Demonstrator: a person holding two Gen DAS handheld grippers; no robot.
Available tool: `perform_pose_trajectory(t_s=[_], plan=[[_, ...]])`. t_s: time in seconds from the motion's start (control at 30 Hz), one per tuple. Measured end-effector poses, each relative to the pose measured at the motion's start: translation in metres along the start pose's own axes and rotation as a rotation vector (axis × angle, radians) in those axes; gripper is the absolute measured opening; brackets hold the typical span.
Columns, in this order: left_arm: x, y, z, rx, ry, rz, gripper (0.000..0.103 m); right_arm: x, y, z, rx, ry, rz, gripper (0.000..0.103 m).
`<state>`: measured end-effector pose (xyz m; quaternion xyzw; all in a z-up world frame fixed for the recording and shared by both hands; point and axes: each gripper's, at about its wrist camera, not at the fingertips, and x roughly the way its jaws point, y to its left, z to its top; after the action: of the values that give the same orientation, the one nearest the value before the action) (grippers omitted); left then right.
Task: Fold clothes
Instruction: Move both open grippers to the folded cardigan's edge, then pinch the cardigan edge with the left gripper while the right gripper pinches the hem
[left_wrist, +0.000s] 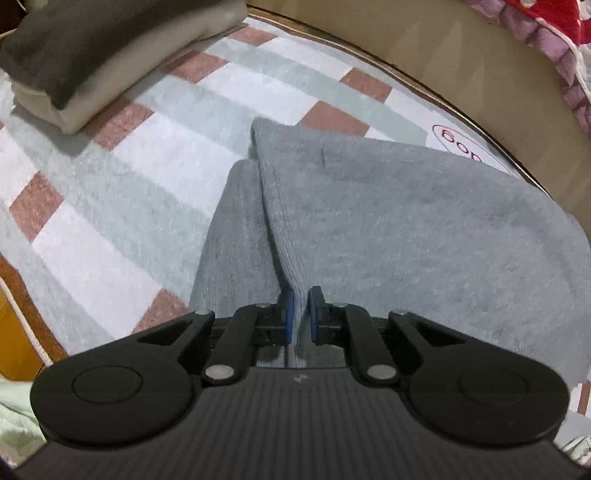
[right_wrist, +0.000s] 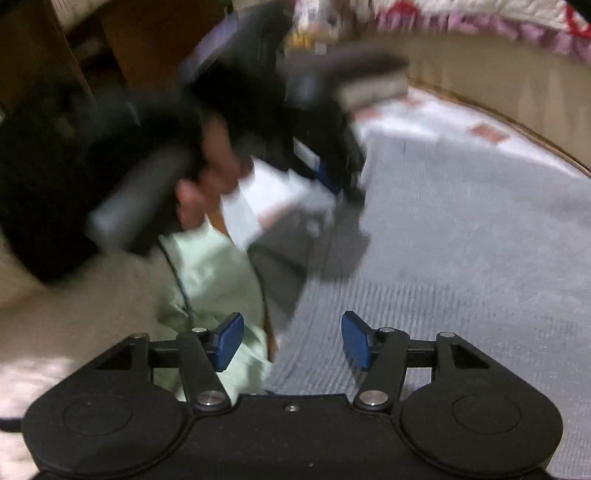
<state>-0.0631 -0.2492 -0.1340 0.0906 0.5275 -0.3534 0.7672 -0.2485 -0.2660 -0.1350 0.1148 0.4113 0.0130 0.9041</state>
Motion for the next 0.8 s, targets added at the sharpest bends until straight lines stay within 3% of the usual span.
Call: perform_pose_trajectory(t_s=[0.1, 0.13, 0.17, 0.23, 0.27, 0.33, 0.4, 0.5, 0.6, 0.63, 0.67, 0.73, 0.8], plan=[[0.010, -0.001, 0.014, 0.005, 0.095, -0.052, 0.008, 0.014, 0.004, -0.008, -0.016, 0.043, -0.076, 0.064], [0.011, -0.001, 0.019, 0.015, 0.111, -0.056, 0.008, 0.015, 0.007, -0.011, -0.042, 0.049, -0.105, 0.060], [0.013, -0.001, 0.025, 0.029, 0.119, -0.055, 0.008, 0.014, 0.009, -0.012, -0.055, 0.040, -0.122, 0.043], [0.015, -0.002, 0.031, 0.082, 0.119, -0.030, 0.009, 0.012, 0.011, -0.011, -0.055, 0.013, -0.135, 0.026], [0.017, -0.003, 0.033, 0.105, 0.116, -0.026, 0.009, 0.009, 0.007, -0.009, -0.029, -0.006, -0.116, 0.009], [0.021, 0.001, 0.034, 0.110, 0.117, -0.047, 0.014, 0.002, -0.007, -0.008, 0.046, -0.040, -0.050, 0.010], [0.025, 0.010, 0.036, 0.033, 0.136, -0.100, 0.019, -0.001, -0.016, -0.007, 0.104, -0.050, -0.006, 0.010], [0.029, 0.022, 0.041, -0.075, 0.148, -0.173, 0.037, 0.003, -0.022, -0.008, 0.163, -0.026, 0.026, 0.011], [0.030, 0.023, 0.043, -0.070, 0.133, -0.171, 0.031, -0.002, -0.013, -0.014, 0.129, -0.029, -0.017, 0.024], [0.031, 0.019, 0.042, -0.042, 0.127, -0.152, 0.020, -0.001, -0.008, -0.016, 0.104, -0.023, -0.030, 0.043], [0.032, 0.015, 0.041, -0.008, 0.121, -0.133, 0.014, 0.001, -0.004, -0.017, 0.082, -0.013, -0.040, 0.056], [0.032, 0.003, 0.041, 0.071, 0.101, -0.098, 0.008, 0.010, 0.000, -0.022, 0.029, 0.019, -0.067, 0.055], [0.026, -0.009, 0.042, 0.158, 0.064, -0.072, 0.007, 0.010, 0.000, -0.021, 0.019, 0.009, -0.081, 0.030]])
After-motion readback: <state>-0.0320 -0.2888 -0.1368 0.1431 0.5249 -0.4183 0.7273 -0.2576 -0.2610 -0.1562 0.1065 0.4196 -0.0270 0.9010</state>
